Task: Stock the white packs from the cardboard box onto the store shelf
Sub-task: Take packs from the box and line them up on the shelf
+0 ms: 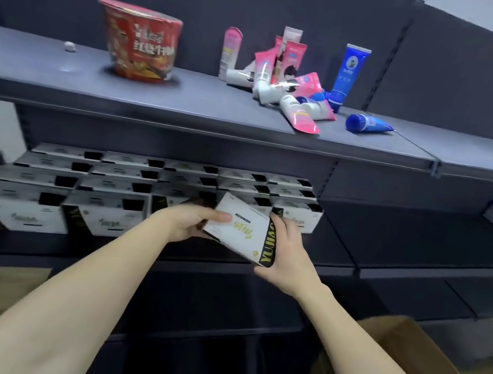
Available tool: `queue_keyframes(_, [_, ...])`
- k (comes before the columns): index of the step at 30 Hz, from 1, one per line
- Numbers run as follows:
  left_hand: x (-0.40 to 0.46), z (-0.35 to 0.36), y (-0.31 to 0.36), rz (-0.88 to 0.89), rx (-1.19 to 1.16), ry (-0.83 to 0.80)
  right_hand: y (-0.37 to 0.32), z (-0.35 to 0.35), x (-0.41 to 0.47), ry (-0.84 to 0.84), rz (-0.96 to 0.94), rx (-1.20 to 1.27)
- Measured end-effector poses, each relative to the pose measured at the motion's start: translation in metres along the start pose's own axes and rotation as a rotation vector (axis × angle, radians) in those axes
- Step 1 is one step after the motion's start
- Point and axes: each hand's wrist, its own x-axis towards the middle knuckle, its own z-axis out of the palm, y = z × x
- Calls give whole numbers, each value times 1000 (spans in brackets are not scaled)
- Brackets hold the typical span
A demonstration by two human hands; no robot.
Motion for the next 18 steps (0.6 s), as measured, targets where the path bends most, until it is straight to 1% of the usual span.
queue_keyframes(7, [-23, -25, -7, 33, 39, 21, -17, 15, 4, 66, -120, -50])
queue_keyframes(14, [-38, -34, -6, 55, 66, 107, -32, 24, 7, 31, -130, -36])
queue_keyframes(18, [-42, -39, -2, 18, 48, 184, -42, 27, 13, 30, -146, -30])
